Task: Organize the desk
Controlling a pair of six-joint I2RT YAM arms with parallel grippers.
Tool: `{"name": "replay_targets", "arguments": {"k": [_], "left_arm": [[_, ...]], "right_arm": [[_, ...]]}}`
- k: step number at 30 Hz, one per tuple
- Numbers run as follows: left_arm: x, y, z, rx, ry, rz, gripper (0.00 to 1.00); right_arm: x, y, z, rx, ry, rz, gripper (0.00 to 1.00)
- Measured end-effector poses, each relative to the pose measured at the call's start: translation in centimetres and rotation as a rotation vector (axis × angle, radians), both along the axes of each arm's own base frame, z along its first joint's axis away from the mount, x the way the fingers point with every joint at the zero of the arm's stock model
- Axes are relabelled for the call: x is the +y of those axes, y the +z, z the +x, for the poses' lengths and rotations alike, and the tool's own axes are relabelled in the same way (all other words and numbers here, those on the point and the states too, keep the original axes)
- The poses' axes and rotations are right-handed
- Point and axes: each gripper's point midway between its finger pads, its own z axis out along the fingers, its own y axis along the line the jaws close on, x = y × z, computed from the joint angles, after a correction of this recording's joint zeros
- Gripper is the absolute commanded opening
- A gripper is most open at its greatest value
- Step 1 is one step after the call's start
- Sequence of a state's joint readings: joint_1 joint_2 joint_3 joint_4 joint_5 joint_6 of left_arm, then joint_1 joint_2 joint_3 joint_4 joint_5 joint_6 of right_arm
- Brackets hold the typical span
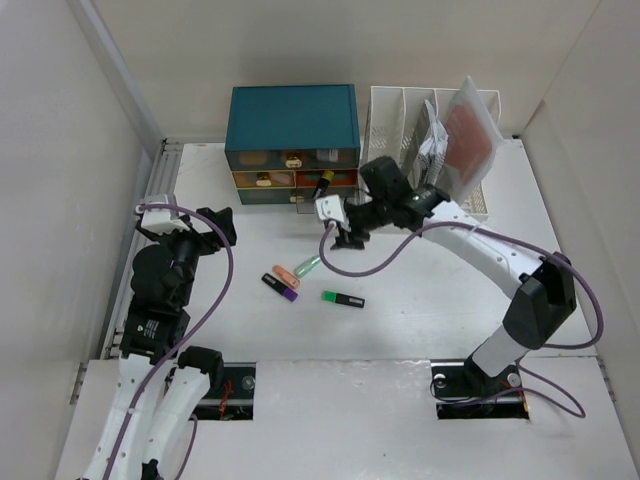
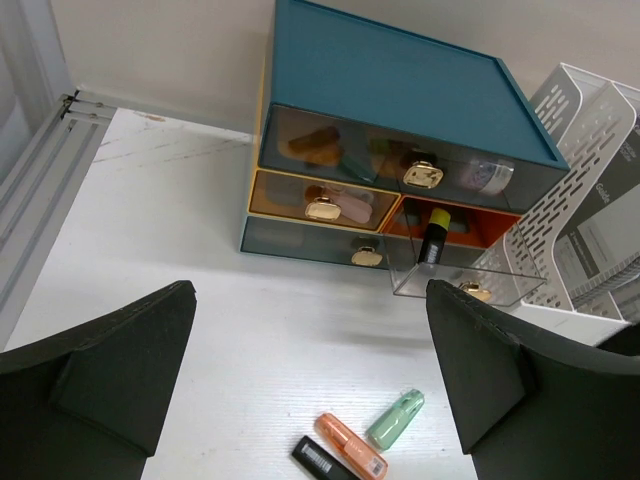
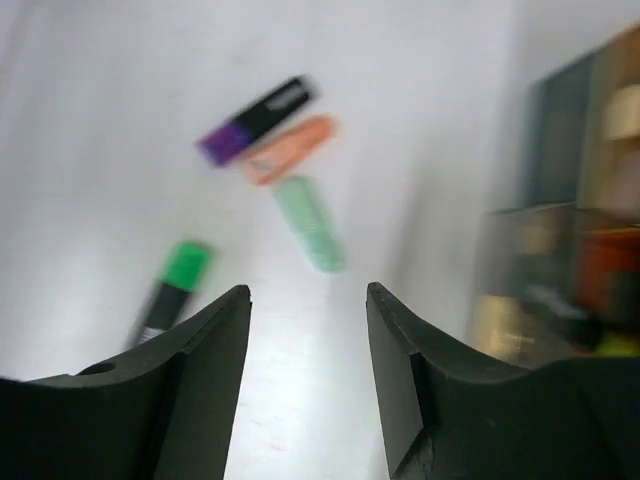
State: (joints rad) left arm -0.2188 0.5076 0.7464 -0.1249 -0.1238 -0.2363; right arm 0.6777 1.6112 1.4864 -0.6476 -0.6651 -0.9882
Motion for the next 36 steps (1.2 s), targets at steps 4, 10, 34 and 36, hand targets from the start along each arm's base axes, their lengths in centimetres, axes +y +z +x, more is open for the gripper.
{"name": "replay_targets", "arguments": {"k": [4, 10, 34, 36], "left_arm": [[0.0, 0.1, -0.1, -0.004, 0.000, -0.001, 1.00], [0.0, 0.1, -0.1, -0.005, 0.000, -0.001, 1.00], [0.1, 0.3, -0.3, -0.014, 0.000, -0.003, 1.00], [0.1, 0.3, -0.3, -0.013, 0.000, -0.003, 1.00]], "right_arm": [[-1.6, -8.8, -5.6, 0.253, 0.026, -0.098, 0.55], [-3.7, -14.8, -9.7, 0.437, -0.077, -0.194, 0.56], [-1.0, -15.9, -6.1, 0.560, -0.392, -0.076, 0.56], [-0.9, -16.6, -6.2, 0.569, -0.397, -0.090, 0.56]]}}
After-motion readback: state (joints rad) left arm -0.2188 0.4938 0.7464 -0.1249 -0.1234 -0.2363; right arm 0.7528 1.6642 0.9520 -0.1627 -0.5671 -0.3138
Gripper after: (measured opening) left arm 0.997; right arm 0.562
